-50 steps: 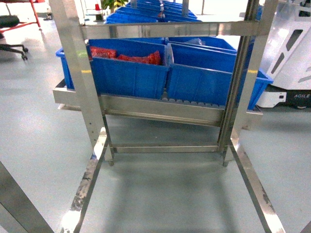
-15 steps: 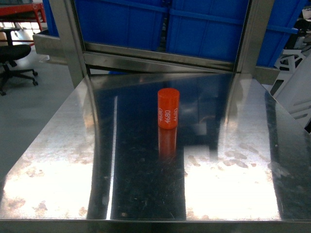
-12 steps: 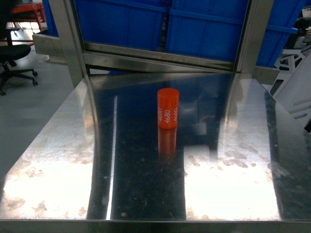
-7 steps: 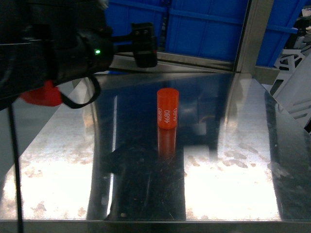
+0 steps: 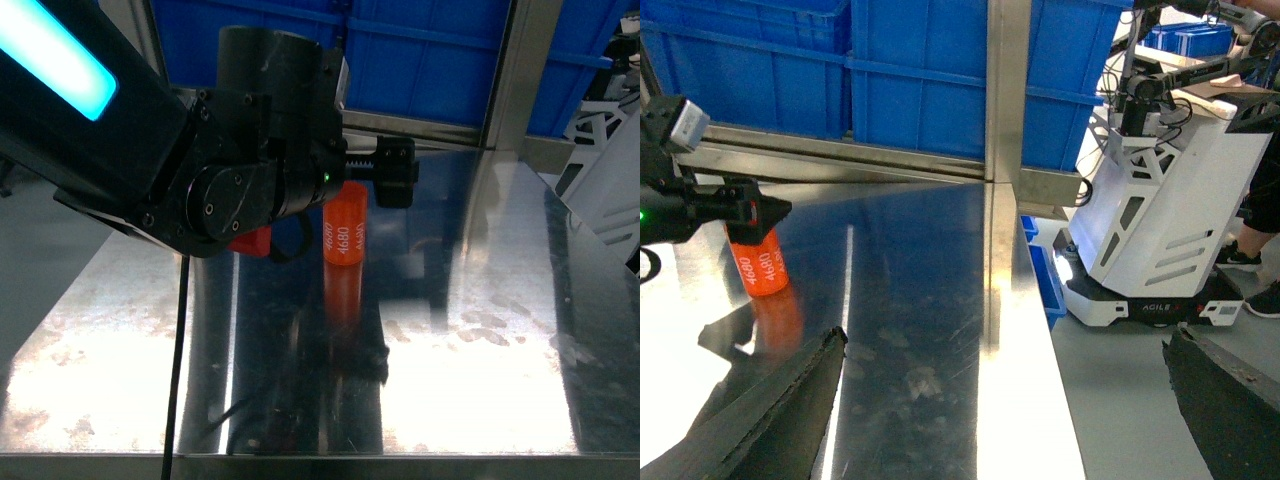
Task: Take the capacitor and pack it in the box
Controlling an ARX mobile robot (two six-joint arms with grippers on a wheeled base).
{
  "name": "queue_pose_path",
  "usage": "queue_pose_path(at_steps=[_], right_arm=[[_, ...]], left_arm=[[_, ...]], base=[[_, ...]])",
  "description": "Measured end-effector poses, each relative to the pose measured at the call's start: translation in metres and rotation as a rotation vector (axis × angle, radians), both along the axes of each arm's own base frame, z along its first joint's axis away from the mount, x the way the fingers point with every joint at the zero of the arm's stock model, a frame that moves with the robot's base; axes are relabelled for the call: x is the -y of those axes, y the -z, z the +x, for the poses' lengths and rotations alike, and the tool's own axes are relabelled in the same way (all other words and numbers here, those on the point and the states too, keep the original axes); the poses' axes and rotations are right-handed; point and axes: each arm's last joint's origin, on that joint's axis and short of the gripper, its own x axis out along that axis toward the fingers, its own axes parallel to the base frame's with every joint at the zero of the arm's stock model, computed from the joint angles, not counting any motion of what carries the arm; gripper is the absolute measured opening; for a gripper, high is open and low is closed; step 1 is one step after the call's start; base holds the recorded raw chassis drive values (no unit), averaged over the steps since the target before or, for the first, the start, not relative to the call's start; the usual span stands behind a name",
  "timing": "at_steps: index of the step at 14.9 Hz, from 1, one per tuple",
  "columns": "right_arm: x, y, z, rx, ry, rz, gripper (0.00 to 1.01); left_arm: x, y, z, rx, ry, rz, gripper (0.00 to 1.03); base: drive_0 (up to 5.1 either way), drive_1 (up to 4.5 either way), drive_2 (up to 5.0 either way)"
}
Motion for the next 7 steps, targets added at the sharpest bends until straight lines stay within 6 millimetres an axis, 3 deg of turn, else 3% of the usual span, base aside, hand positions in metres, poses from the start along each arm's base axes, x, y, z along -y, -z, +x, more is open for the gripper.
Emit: queue_pose_path(at_steps=[3,5,7], right_arm=[[0.0,0.0,0.0,0.0,0.0,0.0,0.98],[0.0,0.0,0.0,0.0,0.0,0.0,0.98],[0.0,0.0,0.0,0.0,0.0,0.0,0.98]], left_arm=[[0.001,0.034,0.002,-0.079,-0.011,0.043,0.98],[0.003,0.046,0.005,-0.111,-0.008,0.059,0.98],[0.005,0.05,0.006,-0.133,-0.009,0.069,0.81]], base=[[0.0,0.0,0.0],[0.0,0.0,0.0],[0.0,0.0,0.0]])
